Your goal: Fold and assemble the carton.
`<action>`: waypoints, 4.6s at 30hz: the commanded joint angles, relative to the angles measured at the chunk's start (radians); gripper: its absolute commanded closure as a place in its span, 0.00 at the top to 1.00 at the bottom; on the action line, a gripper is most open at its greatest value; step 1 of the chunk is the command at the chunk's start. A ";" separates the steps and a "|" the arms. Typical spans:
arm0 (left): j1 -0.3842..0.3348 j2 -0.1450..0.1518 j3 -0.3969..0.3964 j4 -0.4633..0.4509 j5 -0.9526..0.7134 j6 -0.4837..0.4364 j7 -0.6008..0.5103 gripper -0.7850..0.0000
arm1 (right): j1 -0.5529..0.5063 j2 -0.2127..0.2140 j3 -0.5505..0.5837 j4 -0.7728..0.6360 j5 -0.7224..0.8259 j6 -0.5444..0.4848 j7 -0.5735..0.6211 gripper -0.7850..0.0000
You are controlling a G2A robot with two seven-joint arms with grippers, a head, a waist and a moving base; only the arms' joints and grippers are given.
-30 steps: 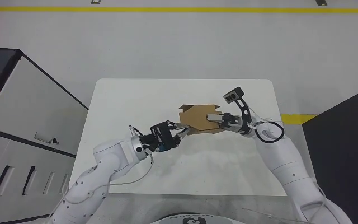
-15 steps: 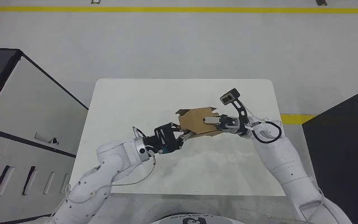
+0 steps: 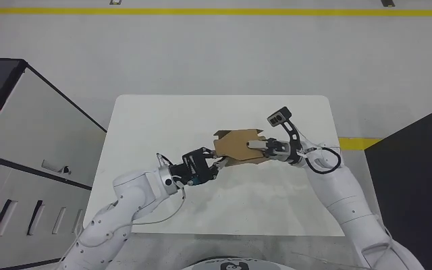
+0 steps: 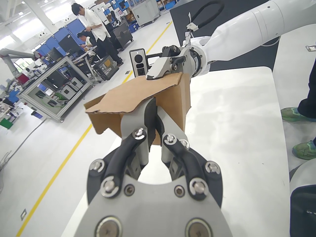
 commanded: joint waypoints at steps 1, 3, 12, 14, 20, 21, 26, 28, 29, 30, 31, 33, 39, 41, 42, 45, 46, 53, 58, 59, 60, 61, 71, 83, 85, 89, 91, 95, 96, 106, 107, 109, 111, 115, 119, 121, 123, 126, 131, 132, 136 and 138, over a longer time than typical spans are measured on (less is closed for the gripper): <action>-0.002 0.000 0.005 0.001 0.001 -0.003 0.001 0.00 | 0.002 -0.002 -0.007 0.000 -0.002 0.001 0.001 0.00; -0.005 -0.001 0.009 0.003 0.002 -0.005 0.002 0.00 | 0.004 -0.003 -0.012 0.001 0.000 -0.001 -0.001 0.00; -0.001 0.002 -0.012 0.004 0.001 0.004 0.008 0.00 | 0.003 -0.002 0.000 0.006 0.002 -0.010 -0.009 0.00; 0.003 0.003 -0.017 0.000 0.001 0.004 0.008 0.00 | -0.001 -0.001 0.006 0.003 0.004 -0.014 -0.014 0.00; 0.012 0.005 -0.011 -0.004 0.006 -0.006 0.015 0.00 | -0.010 -0.003 0.003 0.003 0.007 -0.023 -0.023 0.00; 0.011 0.005 -0.009 -0.004 0.008 -0.006 0.015 0.00 | -0.010 -0.004 0.000 0.004 0.007 -0.024 -0.024 0.00; 0.007 0.004 0.003 -0.004 0.013 -0.011 0.015 0.00 | -0.008 -0.007 -0.009 0.009 0.012 -0.026 -0.026 0.00; 0.005 0.004 0.006 -0.004 0.013 -0.011 0.016 0.00 | -0.007 -0.007 -0.010 0.010 0.012 -0.025 -0.025 0.00; 0.004 0.004 0.008 -0.003 0.014 -0.011 0.016 0.00 | -0.006 -0.007 -0.011 0.010 0.012 -0.025 -0.025 0.00; 0.003 0.004 0.010 -0.003 0.014 -0.011 0.016 0.00 | -0.007 -0.008 -0.011 0.010 0.012 -0.025 -0.025 0.00; 0.003 0.004 0.011 -0.003 0.015 -0.010 0.016 0.00 | -0.007 -0.008 -0.011 0.010 0.013 -0.024 -0.024 0.00; 0.002 0.004 0.012 -0.003 0.016 -0.011 0.017 0.00 | -0.009 -0.008 -0.010 0.010 0.013 -0.026 -0.026 0.00; 0.007 0.006 -0.008 0.002 0.006 0.008 0.015 0.00 | -0.010 -0.008 -0.009 0.015 0.013 -0.022 -0.022 0.00; 0.009 0.007 -0.020 -0.001 0.003 0.011 0.015 0.00 | -0.011 -0.007 -0.006 0.017 0.013 -0.021 -0.021 0.00; 0.011 0.008 -0.027 -0.002 0.001 0.013 0.016 0.00 | -0.012 -0.007 -0.004 0.019 0.014 -0.021 -0.021 0.00; 0.015 0.010 -0.045 -0.004 -0.002 0.016 0.016 0.00 | -0.014 -0.005 0.004 0.020 0.014 -0.021 -0.021 0.00; 0.016 0.011 -0.051 -0.005 -0.003 0.019 0.017 0.00 | -0.015 -0.005 0.005 0.020 0.013 -0.020 -0.020 0.00; 0.020 0.012 -0.087 -0.007 -0.010 0.056 0.017 0.00 | -0.020 -0.003 0.013 0.016 0.010 -0.015 -0.017 0.00; 0.024 0.010 -0.105 -0.010 -0.001 0.119 0.013 0.00 | -0.023 0.000 0.021 -0.002 0.005 -0.008 -0.008 0.00; 0.027 0.009 -0.109 -0.008 -0.008 0.143 0.008 0.00 | -0.025 0.001 0.022 -0.006 0.005 -0.007 -0.007 0.00; 0.029 0.008 -0.109 -0.006 -0.019 0.155 0.006 0.00 | -0.026 0.001 0.023 -0.008 0.005 -0.005 -0.005 0.00; 0.029 0.007 -0.111 -0.001 -0.029 0.166 0.004 0.00 | -0.027 0.002 0.024 -0.012 0.004 -0.002 -0.002 0.00; 0.004 0.001 -0.079 0.014 -0.059 0.128 0.015 0.00 | -0.024 0.002 0.016 -0.019 0.003 0.019 0.019 0.00; -0.007 -0.003 -0.044 0.019 -0.046 0.096 0.015 0.00 | -0.016 -0.001 0.010 -0.009 0.016 0.014 0.014 0.00; -0.008 -0.004 -0.041 0.022 -0.049 0.094 0.015 0.00 | -0.015 -0.003 0.007 -0.007 0.019 0.013 0.013 0.00; -0.012 -0.005 -0.035 0.028 -0.055 0.089 0.016 0.00 | -0.013 -0.005 0.001 -0.005 0.032 0.013 0.013 0.00; -0.014 -0.006 -0.032 0.038 -0.078 0.084 0.022 0.00 | -0.013 -0.007 -0.001 -0.002 0.043 0.015 0.015 0.00; -0.023 -0.007 -0.028 0.040 -0.081 0.076 0.022 0.00 | -0.010 -0.011 -0.006 0.018 0.087 0.035 0.035 0.00; -0.025 -0.008 -0.027 0.040 -0.079 0.075 0.022 0.00 | -0.008 -0.013 -0.008 0.026 0.101 0.040 0.040 0.00; -0.034 -0.010 -0.021 0.036 -0.077 0.073 0.025 0.00 | 0.020 -0.027 -0.024 0.110 0.174 0.081 0.080 0.00; -0.035 -0.010 -0.020 0.034 -0.076 0.071 0.025 0.00 | 0.024 -0.029 -0.027 0.118 0.184 0.086 0.086 0.00; -0.038 -0.010 -0.017 0.031 -0.072 0.069 0.024 0.00 | 0.033 -0.032 -0.035 0.135 0.190 0.100 0.093 0.00; -0.041 -0.011 -0.012 0.031 -0.067 0.069 0.020 0.00 | 0.039 -0.036 -0.044 0.149 0.207 0.121 0.101 0.00; -0.046 -0.012 -0.001 0.030 -0.053 0.070 0.016 0.00 | 0.048 -0.042 -0.059 0.166 0.239 0.149 0.101 0.00; -0.049 -0.014 0.008 0.025 -0.042 0.075 0.013 0.00 | 0.052 -0.045 -0.075 0.172 0.269 0.180 0.101 0.00; -0.050 -0.014 0.010 0.022 -0.039 0.077 0.013 0.00 | 0.053 -0.046 -0.082 0.177 0.281 0.192 0.101 0.00; -0.050 -0.014 0.011 0.018 -0.038 0.077 0.013 0.00 | 0.055 -0.046 -0.088 0.179 0.289 0.196 0.101 0.00; -0.048 -0.014 0.010 0.012 -0.034 0.078 0.014 0.00 | 0.058 -0.045 -0.096 0.182 0.299 0.203 0.101 0.00; -0.043 -0.013 0.011 -0.003 0.004 0.084 0.010 0.00 | 0.060 -0.043 -0.107 0.187 0.312 0.209 0.101 0.00; -0.042 -0.013 0.012 -0.006 0.014 0.085 0.009 0.00 | 0.060 -0.043 -0.109 0.187 0.315 0.211 0.101 0.00; -0.037 -0.012 0.014 -0.016 0.045 0.095 0.007 0.00 | 0.062 -0.041 -0.116 0.188 0.315 0.211 0.101 0.00; -0.033 -0.012 0.015 -0.022 0.063 0.102 0.005 0.00 | 0.063 -0.040 -0.120 0.187 0.314 0.211 0.101 0.00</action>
